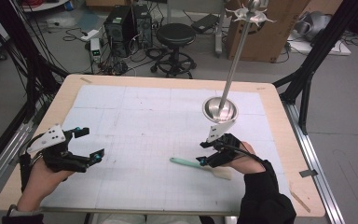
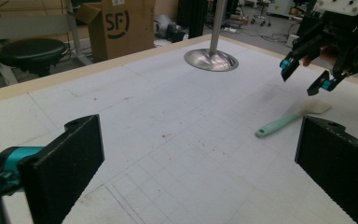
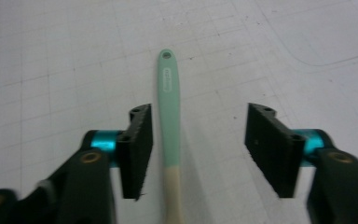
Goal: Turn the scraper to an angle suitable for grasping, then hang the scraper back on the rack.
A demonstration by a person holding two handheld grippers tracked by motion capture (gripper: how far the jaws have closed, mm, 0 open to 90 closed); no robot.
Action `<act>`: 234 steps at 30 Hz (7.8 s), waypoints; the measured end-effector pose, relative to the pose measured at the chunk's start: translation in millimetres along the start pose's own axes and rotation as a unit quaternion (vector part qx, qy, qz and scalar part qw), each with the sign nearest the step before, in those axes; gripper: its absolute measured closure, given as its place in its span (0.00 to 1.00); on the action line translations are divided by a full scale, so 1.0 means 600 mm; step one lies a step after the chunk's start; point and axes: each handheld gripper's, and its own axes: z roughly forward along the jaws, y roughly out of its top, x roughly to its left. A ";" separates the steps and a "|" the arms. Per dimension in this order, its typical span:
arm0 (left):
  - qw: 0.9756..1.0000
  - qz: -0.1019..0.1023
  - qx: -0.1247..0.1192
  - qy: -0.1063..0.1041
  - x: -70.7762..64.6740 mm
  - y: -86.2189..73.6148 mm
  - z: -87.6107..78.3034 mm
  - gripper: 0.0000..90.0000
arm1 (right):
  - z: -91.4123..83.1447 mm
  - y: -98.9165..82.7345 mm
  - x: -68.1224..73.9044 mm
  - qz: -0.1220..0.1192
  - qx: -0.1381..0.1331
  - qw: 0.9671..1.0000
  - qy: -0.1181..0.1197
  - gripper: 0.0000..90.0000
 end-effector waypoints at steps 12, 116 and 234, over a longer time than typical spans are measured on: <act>1.000 0.000 -0.001 -0.014 0.002 0.006 0.020 0.02 | 0.027 -0.005 0.017 0.031 0.118 0.992 -0.015 0.01; 1.000 -0.008 0.007 -0.016 0.003 0.001 0.028 0.02 | -0.190 -0.063 -0.058 0.179 -0.289 0.930 -0.141 0.90; 1.000 -0.020 0.008 -0.001 0.014 -0.011 0.009 0.02 | -0.277 -0.020 -0.186 0.208 -0.336 0.878 -0.270 0.32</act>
